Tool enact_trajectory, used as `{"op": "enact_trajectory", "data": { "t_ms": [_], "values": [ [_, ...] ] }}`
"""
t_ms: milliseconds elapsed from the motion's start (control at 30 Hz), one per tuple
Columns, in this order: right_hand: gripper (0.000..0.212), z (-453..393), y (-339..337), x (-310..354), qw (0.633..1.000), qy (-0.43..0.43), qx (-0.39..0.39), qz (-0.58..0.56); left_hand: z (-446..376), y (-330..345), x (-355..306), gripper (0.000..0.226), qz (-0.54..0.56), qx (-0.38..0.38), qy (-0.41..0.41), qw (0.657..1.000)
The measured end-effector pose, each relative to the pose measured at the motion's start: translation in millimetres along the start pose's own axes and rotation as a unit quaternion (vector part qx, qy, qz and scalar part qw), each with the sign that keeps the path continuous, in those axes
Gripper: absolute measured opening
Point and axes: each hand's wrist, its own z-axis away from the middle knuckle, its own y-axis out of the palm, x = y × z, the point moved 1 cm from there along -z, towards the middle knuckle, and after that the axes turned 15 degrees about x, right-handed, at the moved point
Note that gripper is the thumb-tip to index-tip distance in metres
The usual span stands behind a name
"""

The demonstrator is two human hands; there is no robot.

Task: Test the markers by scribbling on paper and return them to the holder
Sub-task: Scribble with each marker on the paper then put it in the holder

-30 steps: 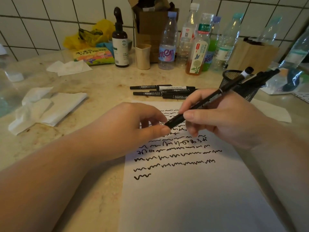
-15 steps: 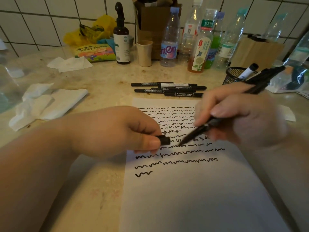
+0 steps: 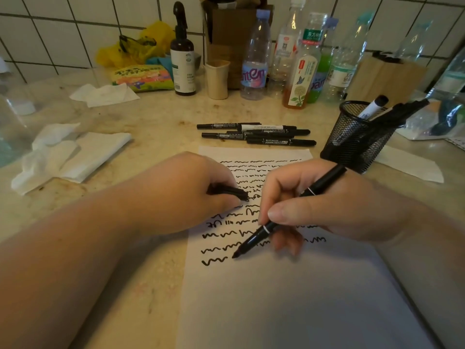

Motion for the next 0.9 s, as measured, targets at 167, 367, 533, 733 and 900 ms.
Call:
{"op": "enact_trajectory", "data": {
  "t_ms": [167,367,533,733,900],
  "values": [
    [0.011,-2,4,2,1.0,0.016,0.001,0.001,-2,0,0,0.036,-0.004,-0.003,0.008,1.0],
    [0.011,-3,4,1,0.999,0.035,-0.003,0.017,-1,0,0,0.037,-0.01,-0.006,0.008,1.0],
    [0.01,-2,1,1,0.999,0.027,-0.016,0.027,-1,-1,0,0.034,-0.007,-0.004,0.004,1.0],
    [0.011,1,-2,0,0.999,0.02,-0.02,0.036,0,-1,0,0.037,0.001,-0.002,-0.002,1.0],
    [0.011,4,-7,-2,0.999,0.016,-0.019,0.036,1,-2,-1,0.036,0.017,-0.006,0.002,1.0]
  ]
}}
